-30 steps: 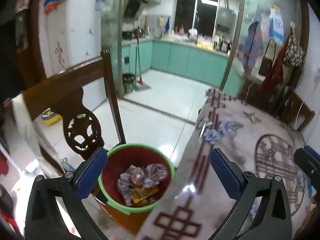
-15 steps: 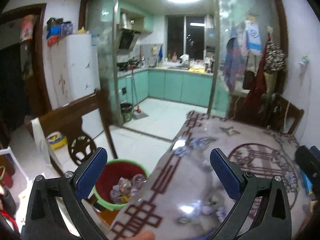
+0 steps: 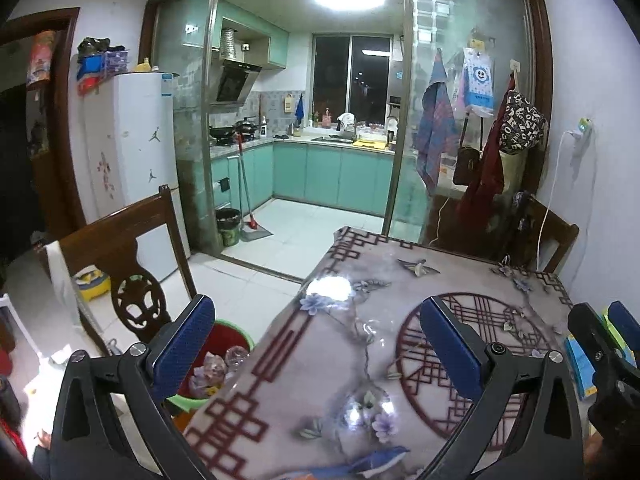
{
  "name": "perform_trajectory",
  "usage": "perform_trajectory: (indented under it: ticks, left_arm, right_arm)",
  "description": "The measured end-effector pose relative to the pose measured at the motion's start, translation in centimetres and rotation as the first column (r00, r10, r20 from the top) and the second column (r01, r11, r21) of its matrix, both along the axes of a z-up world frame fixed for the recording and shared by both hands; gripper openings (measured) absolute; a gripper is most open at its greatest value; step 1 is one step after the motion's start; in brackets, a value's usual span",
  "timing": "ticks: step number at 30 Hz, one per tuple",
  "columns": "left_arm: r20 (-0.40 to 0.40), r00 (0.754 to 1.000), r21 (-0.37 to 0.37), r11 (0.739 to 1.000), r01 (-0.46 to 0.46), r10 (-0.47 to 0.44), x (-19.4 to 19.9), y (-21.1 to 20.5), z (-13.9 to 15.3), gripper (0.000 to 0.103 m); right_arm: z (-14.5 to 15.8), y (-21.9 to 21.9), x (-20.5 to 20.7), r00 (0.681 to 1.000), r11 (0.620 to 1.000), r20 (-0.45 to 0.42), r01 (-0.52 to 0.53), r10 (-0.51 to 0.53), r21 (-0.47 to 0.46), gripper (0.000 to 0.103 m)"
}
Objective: Collect trash
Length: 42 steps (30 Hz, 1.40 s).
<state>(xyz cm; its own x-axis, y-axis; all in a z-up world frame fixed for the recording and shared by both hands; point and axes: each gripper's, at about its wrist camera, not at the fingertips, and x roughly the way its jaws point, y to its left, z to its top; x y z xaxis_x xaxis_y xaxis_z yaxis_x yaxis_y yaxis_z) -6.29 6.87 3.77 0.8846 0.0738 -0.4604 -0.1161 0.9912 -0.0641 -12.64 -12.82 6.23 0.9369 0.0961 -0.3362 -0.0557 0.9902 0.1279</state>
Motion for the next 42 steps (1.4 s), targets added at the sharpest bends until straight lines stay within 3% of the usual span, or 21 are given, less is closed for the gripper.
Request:
perform_trajectory:
  ticks: [42]
  left_arm:
    - [-0.034, 0.998, 0.030, 0.999, -0.045, 0.046, 0.8, -0.4, -0.2, 0.103]
  right_arm:
    - [-0.8, 0.8, 1.8, 0.999, 0.999, -0.042, -0.031, 0.031, 0.010, 0.101]
